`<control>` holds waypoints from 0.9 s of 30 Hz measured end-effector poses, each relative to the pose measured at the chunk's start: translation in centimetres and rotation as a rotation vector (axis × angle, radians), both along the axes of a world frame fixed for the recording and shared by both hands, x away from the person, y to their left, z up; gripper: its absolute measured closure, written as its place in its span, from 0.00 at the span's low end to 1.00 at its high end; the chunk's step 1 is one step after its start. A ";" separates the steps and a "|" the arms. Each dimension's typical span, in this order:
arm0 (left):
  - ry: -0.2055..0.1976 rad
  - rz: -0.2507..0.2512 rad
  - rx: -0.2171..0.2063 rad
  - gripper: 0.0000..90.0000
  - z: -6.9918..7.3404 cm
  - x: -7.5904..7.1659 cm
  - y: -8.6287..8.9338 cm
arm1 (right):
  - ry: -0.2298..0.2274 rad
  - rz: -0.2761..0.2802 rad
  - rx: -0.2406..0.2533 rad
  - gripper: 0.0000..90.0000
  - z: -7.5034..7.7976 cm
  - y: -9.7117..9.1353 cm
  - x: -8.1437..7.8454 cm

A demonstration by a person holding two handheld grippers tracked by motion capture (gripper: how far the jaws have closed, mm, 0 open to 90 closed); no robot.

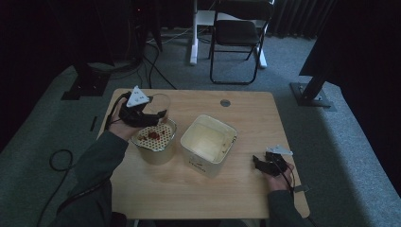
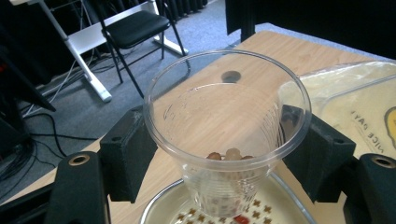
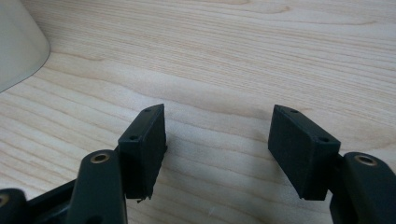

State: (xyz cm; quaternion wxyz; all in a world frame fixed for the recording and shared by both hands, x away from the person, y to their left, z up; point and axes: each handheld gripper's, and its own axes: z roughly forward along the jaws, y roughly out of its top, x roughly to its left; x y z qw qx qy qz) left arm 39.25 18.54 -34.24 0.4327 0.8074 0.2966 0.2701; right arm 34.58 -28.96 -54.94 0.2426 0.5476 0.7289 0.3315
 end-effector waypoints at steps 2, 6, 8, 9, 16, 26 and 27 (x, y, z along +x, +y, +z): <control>0.005 -0.021 -0.006 0.32 0.0 -0.1 -0.8 | 0.000 0.000 0.000 0.41 0.0 0.0 0.0; 0.014 -0.074 -0.018 0.32 0.1 -0.3 -2.6 | 0.000 0.000 0.000 0.41 0.0 0.0 0.0; 0.015 -0.104 -0.021 0.32 0.2 -0.5 -3.5 | 0.000 0.000 0.000 0.41 0.0 0.0 0.0; 0.016 -0.115 -0.022 0.32 0.2 -0.7 -3.9 | 0.001 0.000 0.000 0.41 0.0 0.0 0.0; 0.042 -0.198 -0.024 0.31 -0.3 -1.0 -6.8 | 0.001 0.001 0.000 0.40 0.0 0.0 0.0; 0.099 -0.331 -0.041 0.15 -0.8 -1.5 -8.7 | 0.001 0.002 0.000 0.40 0.0 0.0 0.0; 0.099 -0.331 -0.041 0.14 -0.8 -1.5 -8.7 | 0.001 0.002 0.000 0.40 0.0 0.0 0.0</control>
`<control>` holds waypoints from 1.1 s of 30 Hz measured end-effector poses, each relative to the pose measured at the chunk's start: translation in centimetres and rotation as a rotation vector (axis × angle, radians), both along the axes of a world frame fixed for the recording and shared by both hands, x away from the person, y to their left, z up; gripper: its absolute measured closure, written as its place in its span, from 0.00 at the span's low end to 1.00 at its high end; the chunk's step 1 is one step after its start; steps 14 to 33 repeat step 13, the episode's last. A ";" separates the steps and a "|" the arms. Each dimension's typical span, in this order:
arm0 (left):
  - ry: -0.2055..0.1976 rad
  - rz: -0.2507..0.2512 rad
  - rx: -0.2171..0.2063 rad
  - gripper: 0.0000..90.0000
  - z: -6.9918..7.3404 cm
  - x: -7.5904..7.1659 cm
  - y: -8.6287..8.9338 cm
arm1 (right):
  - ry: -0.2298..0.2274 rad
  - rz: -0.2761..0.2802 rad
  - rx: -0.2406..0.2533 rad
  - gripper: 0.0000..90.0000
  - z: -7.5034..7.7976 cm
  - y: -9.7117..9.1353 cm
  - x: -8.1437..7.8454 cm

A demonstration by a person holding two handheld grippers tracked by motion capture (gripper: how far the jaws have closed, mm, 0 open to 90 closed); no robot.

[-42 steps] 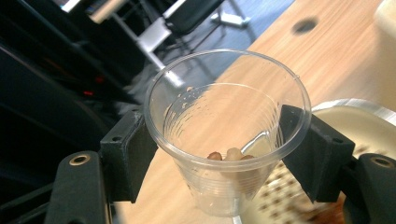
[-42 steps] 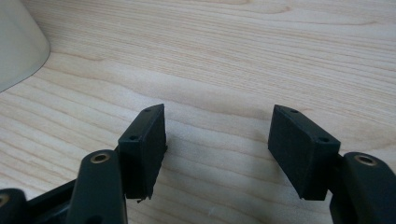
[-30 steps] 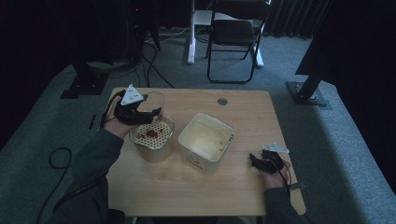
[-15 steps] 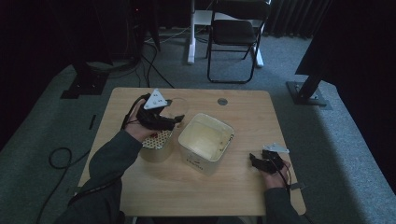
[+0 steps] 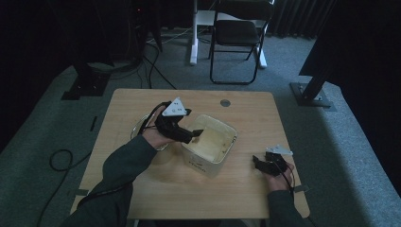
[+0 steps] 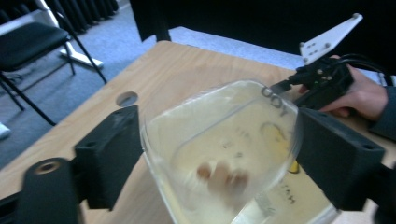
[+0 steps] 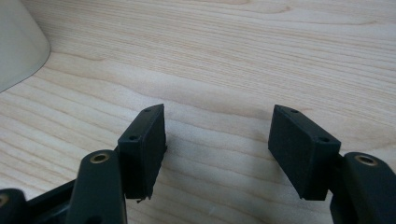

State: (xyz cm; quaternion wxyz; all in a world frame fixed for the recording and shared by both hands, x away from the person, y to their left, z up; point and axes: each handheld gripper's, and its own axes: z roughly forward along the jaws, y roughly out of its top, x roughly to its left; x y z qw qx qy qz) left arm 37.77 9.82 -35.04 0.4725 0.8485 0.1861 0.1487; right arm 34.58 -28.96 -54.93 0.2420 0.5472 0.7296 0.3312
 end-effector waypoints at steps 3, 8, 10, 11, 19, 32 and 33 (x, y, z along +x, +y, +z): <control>-0.003 0.011 0.000 0.14 0.2 0.0 0.3 | 0.000 0.000 0.000 0.40 0.0 0.0 0.0; -0.008 0.049 -0.013 0.14 0.3 0.1 1.0 | 0.000 0.000 0.000 0.40 0.0 0.0 0.0; -0.009 0.065 -0.015 0.15 0.4 0.1 1.4 | 0.000 0.000 0.000 0.40 0.0 0.0 0.0; -0.011 0.071 -0.019 0.15 0.4 0.1 1.6 | 0.000 0.000 0.000 0.40 0.0 0.0 0.0; -0.017 0.089 -0.019 0.15 0.5 0.1 2.0 | 0.000 0.001 0.001 0.40 0.0 0.0 0.0; -0.017 0.089 -0.019 0.15 0.5 0.1 2.0 | 0.000 0.001 0.001 0.40 0.0 0.0 0.0; -0.017 0.089 -0.019 0.15 0.5 0.1 2.0 | 0.000 0.001 0.001 0.40 0.0 0.0 0.0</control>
